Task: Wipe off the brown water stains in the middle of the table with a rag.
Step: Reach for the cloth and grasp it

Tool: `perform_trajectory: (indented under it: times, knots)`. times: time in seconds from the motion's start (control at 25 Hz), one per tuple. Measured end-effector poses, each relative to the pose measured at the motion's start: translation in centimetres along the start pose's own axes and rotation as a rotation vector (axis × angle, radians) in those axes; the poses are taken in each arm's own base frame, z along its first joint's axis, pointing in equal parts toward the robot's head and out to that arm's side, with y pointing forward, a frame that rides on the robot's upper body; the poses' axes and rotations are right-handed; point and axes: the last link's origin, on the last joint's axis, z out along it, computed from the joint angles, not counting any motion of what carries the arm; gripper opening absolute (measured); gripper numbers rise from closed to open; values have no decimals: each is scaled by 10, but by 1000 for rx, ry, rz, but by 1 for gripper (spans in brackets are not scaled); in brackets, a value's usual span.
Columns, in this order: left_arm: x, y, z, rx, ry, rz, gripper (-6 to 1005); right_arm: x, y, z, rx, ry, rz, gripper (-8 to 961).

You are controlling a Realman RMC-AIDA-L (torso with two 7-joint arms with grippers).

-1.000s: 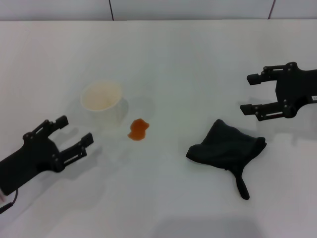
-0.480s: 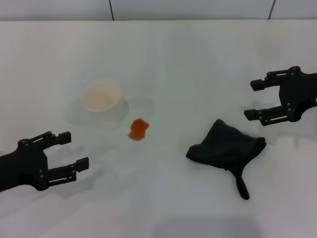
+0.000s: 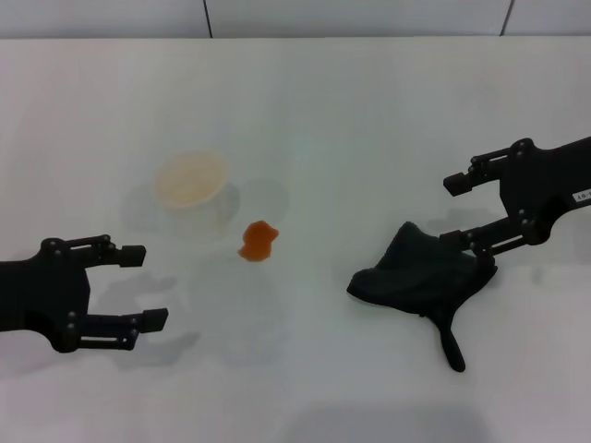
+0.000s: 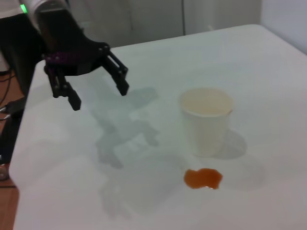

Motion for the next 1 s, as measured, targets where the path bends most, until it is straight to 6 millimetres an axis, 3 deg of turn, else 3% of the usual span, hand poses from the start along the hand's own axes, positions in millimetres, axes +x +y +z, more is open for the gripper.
perform_trajectory:
  times: [0.2,0.6,0.84,1.0]
  knots:
    - [7,1,5,-23,-59,35,862,-3,-1,3,-6,31,-15,765]
    - [11,4,17,-47,-84,56,861,1,-3,29,-27,96,-20,766]
    - [11,6,21,-52,-100,57,862,9,-7,46,-4,135,-12,607]
    - [11,6,24,-53,-107,59,862,12,-7,55,5,159,-22,607]
